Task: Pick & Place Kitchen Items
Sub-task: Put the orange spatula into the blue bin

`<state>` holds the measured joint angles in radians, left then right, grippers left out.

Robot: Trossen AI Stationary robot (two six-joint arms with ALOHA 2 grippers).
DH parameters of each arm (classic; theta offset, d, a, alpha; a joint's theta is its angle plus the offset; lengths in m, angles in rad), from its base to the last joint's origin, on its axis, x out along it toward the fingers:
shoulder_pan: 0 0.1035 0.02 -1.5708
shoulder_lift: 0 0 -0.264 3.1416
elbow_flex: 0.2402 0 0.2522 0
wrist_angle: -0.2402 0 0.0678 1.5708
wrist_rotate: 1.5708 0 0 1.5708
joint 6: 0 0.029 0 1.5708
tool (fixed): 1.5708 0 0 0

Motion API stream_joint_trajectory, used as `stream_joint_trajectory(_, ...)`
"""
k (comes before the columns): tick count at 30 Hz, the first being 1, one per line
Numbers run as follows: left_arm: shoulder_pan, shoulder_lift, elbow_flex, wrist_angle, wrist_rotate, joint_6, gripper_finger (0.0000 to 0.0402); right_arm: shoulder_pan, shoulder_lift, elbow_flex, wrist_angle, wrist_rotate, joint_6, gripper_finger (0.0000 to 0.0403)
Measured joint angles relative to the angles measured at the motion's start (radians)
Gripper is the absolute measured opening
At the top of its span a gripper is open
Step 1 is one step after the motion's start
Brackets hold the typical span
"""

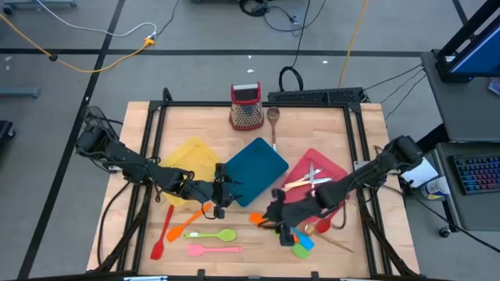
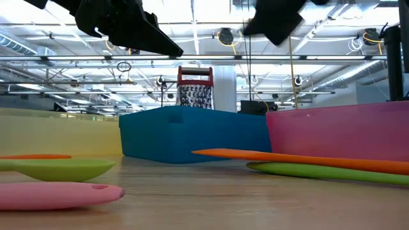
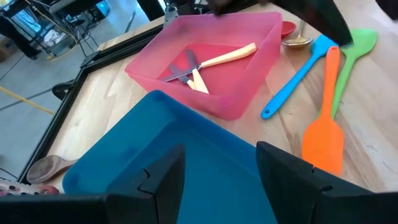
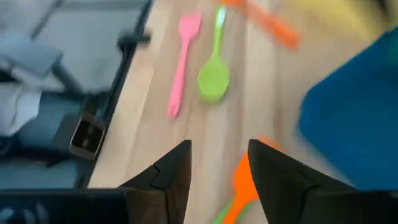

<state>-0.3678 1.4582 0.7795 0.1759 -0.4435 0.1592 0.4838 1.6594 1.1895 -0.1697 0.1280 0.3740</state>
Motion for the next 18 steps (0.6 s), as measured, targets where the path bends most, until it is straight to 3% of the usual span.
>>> stream_joint_trajectory(7, 0.000, 0.000, 0.000, -0.003, 0.000, 0.011, 0.0202, 0.017, 0.085, 0.047, -0.252, -0.002, 0.230, 0.0150)
stream_joint_trajectory(18, 0.000, 0.000, 0.000, -0.001, 0.000, 0.152, 0.0202, 0.017, 0.155, 0.046, -0.258, -0.077, 0.392, 0.0150)
